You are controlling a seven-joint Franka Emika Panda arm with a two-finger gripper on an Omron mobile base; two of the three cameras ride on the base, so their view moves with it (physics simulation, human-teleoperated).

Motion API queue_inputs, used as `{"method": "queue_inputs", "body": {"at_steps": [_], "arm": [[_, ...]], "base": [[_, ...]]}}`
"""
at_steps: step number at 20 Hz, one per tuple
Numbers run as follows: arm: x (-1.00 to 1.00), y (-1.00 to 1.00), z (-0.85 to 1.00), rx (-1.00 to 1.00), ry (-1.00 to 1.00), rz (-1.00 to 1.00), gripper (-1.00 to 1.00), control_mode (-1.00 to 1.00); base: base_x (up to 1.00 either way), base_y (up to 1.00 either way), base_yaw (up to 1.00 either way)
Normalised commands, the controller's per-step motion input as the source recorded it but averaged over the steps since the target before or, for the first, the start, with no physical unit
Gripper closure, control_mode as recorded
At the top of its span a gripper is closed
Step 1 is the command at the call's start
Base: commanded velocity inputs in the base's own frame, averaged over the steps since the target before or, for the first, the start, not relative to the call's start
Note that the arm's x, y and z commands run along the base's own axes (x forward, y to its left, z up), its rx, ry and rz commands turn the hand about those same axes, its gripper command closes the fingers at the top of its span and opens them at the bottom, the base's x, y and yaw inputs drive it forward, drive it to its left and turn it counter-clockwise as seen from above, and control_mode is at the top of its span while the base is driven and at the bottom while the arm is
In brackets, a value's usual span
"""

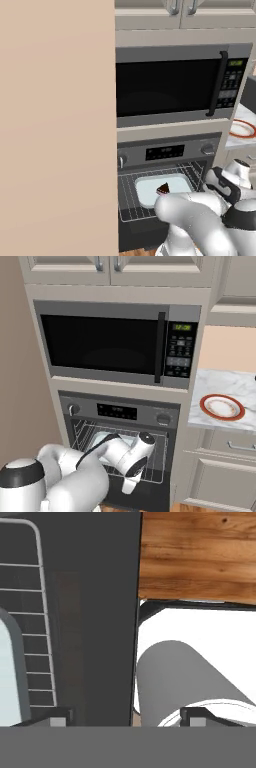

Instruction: Take the baked cake out of the oven and place it on the plate for cooling. Then close the oven door.

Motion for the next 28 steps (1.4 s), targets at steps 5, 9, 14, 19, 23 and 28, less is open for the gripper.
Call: {"method": "queue_inputs", "body": {"at_steps": [5, 9, 14, 19, 23, 28], "arm": [[-0.52, 0.25, 0.37, -0.08, -0.13, 0.01, -1.0, -1.0], [-0.49, 0.28, 0.67, -0.07, -0.1, 0.02, -1.0, -1.0], [-0.41, 0.41, 0.66, -0.07, -0.12, 0.07, -1.0, -1.0], [0.06, 0.48, 0.4, -0.02, -0.13, 0.23, -1.0, -1.0], [0.19, 0.11, 0.23, 0.0, -0.12, 0.46, -1.0, -1.0], [0.34, 0.0, 0.11, 0.0, -0.08, 0.48, -1.0, -1.0]], "base": [[0.0, 0.0, 0.0], [0.0, 0.0, 0.0], [0.0, 0.0, 0.0], [0.0, 0.0, 0.0], [0.0, 0.0, 0.0], [0.0, 0.0, 0.0]]}}
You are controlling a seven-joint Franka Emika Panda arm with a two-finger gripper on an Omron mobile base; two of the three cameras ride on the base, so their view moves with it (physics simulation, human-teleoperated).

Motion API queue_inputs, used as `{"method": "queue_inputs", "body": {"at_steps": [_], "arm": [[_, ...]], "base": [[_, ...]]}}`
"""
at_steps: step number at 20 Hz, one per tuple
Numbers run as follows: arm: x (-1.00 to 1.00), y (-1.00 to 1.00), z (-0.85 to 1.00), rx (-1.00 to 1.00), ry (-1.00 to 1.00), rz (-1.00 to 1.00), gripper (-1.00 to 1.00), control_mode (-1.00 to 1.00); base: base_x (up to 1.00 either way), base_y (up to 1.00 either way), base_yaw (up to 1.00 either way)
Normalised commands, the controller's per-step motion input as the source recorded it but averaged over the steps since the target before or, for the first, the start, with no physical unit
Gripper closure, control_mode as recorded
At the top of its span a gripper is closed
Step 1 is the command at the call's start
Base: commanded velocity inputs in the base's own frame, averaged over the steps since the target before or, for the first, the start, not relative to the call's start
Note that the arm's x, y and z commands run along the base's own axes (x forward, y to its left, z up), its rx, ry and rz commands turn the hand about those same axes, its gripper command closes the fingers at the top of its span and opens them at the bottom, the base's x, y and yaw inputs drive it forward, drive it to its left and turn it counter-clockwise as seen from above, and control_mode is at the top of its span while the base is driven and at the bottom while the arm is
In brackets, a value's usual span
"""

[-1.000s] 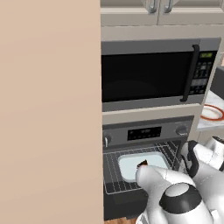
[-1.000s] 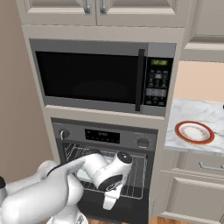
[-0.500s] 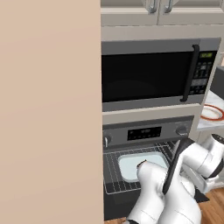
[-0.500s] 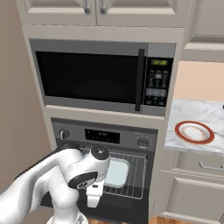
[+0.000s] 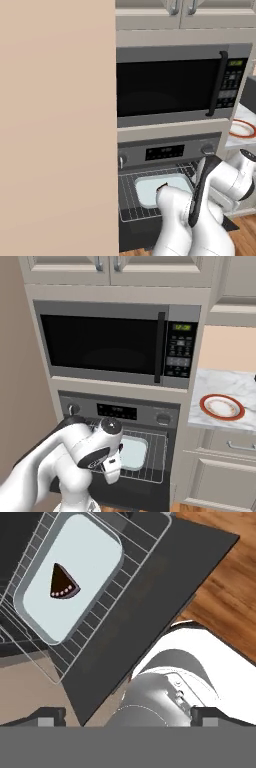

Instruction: Take the baked cake out of the oven and place it on the plate for cooling. Then close the oven door.

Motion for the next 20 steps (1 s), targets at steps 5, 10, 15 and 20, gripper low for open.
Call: {"method": "queue_inputs", "body": {"at_steps": [5, 10, 15, 20], "arm": [[0.41, -0.01, 0.0, -0.01, 0.0, 0.3, -1.0, -1.0], [0.18, -0.01, 0.0, -0.04, -0.09, 0.09, -1.0, -1.0], [0.28, 0.26, -0.18, -0.11, -0.14, 0.07, -1.0, -1.0], [0.39, 0.11, -0.41, -0.09, -0.06, 0.15, -1.0, -1.0]], "base": [[0.0, 0.0, 0.0], [0.0, 0.0, 0.0], [0.0, 0.0, 0.0], [0.0, 0.0, 0.0]]}}
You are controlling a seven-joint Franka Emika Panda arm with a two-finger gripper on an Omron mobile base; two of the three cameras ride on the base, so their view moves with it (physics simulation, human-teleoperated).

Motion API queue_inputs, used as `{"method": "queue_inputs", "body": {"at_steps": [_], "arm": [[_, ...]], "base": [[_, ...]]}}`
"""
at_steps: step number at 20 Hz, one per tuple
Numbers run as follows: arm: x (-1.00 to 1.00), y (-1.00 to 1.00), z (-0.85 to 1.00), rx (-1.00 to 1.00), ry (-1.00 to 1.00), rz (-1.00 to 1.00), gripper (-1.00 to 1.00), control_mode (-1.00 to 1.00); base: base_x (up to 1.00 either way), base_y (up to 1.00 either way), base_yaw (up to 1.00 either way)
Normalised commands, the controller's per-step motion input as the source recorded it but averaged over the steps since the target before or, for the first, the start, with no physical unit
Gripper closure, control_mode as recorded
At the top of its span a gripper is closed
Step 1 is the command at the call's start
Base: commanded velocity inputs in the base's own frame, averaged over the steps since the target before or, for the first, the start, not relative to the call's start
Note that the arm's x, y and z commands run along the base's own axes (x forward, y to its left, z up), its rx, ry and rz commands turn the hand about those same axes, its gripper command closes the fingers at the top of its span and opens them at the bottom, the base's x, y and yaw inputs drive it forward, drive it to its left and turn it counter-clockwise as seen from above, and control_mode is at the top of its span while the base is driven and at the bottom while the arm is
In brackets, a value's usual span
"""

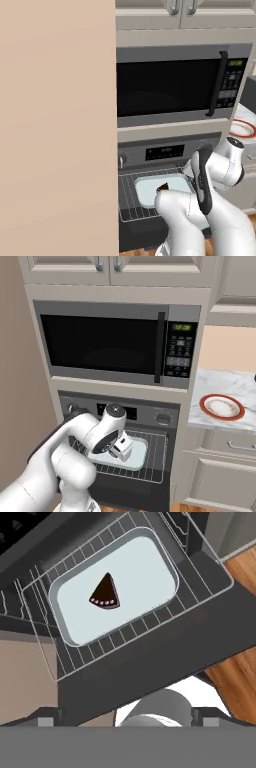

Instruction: Take the baked cake out of the oven and place it on the plate for cooling. Then close the oven door.

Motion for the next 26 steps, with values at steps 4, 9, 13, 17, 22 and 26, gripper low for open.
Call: {"method": "queue_inputs", "body": {"at_steps": [4, 9, 13, 17, 22, 26], "arm": [[0.31, 0.0, -0.59, -0.07, 0.0, 0.17, -1.0, -1.0], [0.17, 0.01, -0.63, -0.05, 0.0, 0.23, -1.0, -1.0], [0.02, 0.12, -0.37, -0.04, 0.0, 0.17, -1.0, -1.0], [0.01, 0.16, -0.29, -0.01, 0.0, 0.12, -1.0, -1.0], [0.01, 0.14, -0.16, 0.0, 0.0, 0.09, -1.0, -1.0], [0.0, 0.13, -0.1, 0.0, 0.0, 0.06, -1.0, -1.0]], "base": [[0.0, 0.0, 0.0], [0.0, 0.0, 0.0], [0.0, 0.0, 0.0], [0.0, 0.0, 0.0], [0.0, 0.0, 0.0], [0.0, 0.0, 0.0]]}}
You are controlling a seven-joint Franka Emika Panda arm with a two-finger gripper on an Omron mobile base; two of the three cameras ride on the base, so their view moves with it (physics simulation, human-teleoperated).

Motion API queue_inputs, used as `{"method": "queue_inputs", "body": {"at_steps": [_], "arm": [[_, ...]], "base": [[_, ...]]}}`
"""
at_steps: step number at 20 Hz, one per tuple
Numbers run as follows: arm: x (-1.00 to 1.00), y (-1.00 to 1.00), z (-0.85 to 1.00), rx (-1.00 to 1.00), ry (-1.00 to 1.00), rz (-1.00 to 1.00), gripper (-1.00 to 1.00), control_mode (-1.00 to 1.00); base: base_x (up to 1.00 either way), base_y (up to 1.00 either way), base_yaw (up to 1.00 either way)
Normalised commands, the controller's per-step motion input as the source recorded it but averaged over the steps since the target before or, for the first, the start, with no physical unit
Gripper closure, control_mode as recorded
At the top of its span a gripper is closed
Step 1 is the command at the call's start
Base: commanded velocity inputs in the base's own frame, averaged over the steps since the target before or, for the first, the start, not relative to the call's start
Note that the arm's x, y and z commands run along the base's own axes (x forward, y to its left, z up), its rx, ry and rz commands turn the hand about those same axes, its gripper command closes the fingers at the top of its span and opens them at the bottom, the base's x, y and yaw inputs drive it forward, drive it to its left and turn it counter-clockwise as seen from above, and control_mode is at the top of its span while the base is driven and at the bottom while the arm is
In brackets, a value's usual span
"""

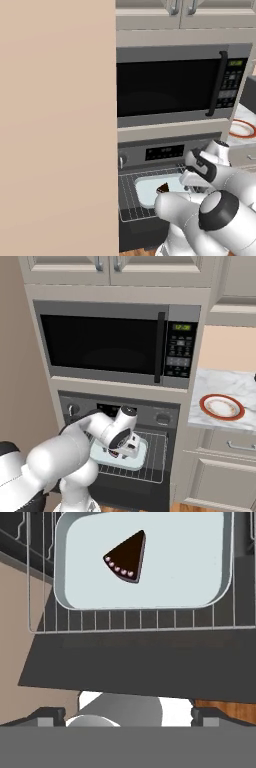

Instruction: Take the baked cake out of the oven and place it on the plate for cooling. Then close the oven door.

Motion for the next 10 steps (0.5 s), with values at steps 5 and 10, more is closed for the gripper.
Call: {"method": "queue_inputs", "body": {"at_steps": [5, 10], "arm": [[0.0, 0.19, -0.04, 0.0, -0.01, 0.02, -1.0, -1.0], [0.01, 0.09, 0.0, 0.0, 0.0, 0.0, -1.0, -1.0]], "base": [[0.0, 0.0, 0.0], [0.0, 0.0, 0.0]]}}
